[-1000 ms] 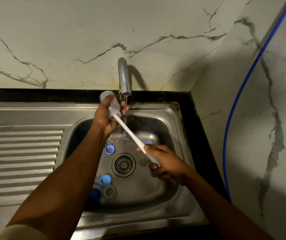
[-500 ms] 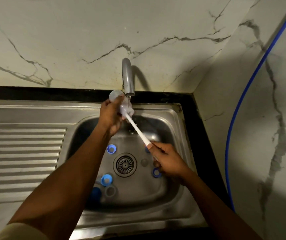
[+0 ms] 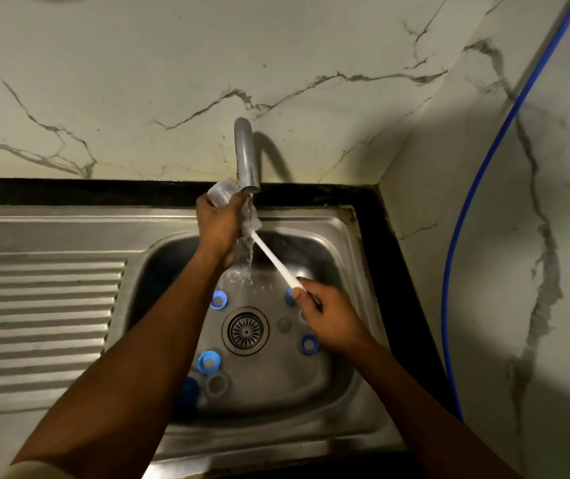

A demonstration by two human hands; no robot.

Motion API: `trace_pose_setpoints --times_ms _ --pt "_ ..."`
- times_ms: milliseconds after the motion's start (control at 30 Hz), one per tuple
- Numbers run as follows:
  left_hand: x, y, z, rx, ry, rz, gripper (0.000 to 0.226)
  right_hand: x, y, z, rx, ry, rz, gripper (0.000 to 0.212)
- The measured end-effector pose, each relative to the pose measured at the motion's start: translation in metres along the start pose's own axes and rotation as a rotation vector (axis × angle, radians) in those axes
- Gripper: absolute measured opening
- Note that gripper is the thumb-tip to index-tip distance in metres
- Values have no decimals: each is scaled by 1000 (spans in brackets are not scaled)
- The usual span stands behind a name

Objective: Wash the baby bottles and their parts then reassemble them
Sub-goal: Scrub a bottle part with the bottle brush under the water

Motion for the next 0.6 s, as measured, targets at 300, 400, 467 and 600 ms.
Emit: trace_pose_setpoints --times_ms 300,400,467,600 --pt "11 -5 5 -11 263 234 66 -3 12 -7 173 -185 -82 30" --pt "8 -3 18 -190 -196 13 76 -6 -1 11 -66 503 8 50" --pt "8 2 8 -156 -200 -8 63 2 -1 7 -103 485 12 44" --pt "6 4 2 73 270 207 45 8 12 -10 214 -455 -176 27"
Point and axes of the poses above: each hand's wrist, its own y-axis away from the middle knuckle, its own z-axis out of the back of the hand, x = y × z, the point moved 8 cm from there along -y, towards the middle knuckle, and after that the axes turned 7 degrees about y, right-handed, at the moved point
